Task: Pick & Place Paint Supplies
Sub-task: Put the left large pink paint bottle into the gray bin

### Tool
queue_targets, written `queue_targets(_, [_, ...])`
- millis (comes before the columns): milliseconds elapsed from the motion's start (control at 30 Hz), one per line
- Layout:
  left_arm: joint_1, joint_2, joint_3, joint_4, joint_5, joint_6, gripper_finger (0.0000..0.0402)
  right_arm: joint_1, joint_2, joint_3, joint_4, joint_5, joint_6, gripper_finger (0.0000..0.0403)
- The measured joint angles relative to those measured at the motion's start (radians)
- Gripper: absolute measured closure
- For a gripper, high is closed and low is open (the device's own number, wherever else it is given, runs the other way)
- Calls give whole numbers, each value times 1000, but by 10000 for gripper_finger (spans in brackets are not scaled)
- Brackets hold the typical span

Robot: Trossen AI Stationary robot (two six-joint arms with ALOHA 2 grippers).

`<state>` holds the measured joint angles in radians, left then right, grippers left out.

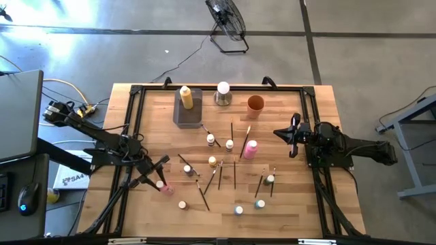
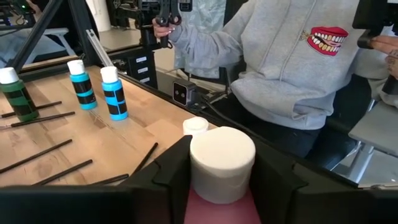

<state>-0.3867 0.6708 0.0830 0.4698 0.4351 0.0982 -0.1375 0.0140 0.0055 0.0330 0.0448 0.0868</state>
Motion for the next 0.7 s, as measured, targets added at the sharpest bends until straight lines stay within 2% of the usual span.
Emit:
queue_targets(333, [0,0,0,-5,3,-21,273,0,0,0,0,-2,0,399])
queue_targets(700, [0,-2,1,2,-42,-73,274,0,0,0,0,-3,0,399])
